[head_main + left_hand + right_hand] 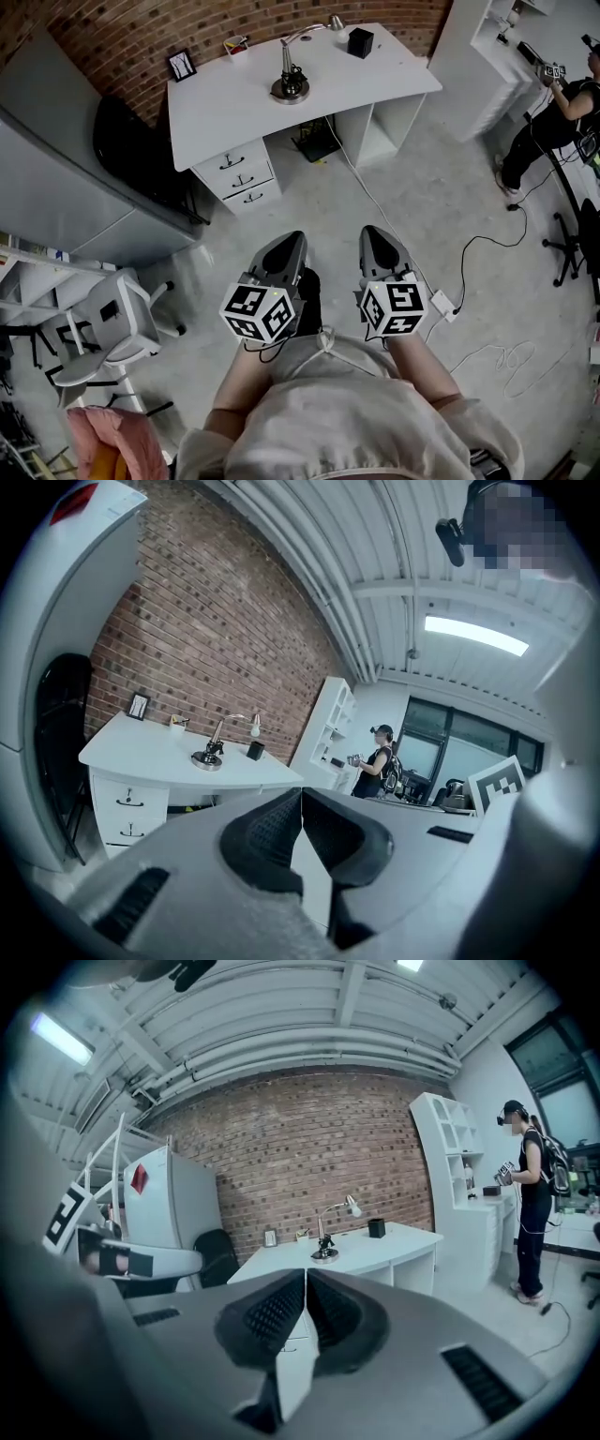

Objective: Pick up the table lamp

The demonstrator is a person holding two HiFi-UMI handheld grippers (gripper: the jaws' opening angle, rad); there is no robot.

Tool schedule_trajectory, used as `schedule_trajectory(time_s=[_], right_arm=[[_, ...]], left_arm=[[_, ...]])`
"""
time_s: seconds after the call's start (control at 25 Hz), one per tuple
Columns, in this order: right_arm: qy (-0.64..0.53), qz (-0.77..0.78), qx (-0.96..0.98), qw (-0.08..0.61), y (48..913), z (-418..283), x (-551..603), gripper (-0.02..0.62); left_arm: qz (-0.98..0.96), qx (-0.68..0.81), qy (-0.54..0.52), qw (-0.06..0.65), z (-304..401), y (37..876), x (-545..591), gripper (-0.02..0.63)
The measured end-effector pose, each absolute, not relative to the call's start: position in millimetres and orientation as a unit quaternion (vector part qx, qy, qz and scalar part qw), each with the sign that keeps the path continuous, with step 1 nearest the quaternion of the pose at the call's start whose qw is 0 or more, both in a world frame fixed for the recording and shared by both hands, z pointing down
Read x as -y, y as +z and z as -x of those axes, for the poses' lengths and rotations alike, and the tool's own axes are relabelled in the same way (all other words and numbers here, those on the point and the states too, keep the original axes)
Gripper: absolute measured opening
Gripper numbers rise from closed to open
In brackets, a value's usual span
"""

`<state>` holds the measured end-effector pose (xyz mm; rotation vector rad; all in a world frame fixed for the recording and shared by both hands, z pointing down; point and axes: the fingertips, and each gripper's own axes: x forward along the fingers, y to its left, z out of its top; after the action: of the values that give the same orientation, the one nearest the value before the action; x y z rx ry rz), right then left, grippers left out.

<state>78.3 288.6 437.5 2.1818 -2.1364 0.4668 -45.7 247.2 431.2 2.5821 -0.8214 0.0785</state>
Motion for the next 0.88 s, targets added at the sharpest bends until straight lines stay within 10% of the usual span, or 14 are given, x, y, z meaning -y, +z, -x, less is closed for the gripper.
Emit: schedule_trajectory(time_s=[0.88], right_arm=[[0.146, -0.729, 0.668, 0.035, 419, -126, 31, 0.028]], left_arm=[[-0.942, 0.261, 0.01, 0.209, -14, 402, 95, 0.02]])
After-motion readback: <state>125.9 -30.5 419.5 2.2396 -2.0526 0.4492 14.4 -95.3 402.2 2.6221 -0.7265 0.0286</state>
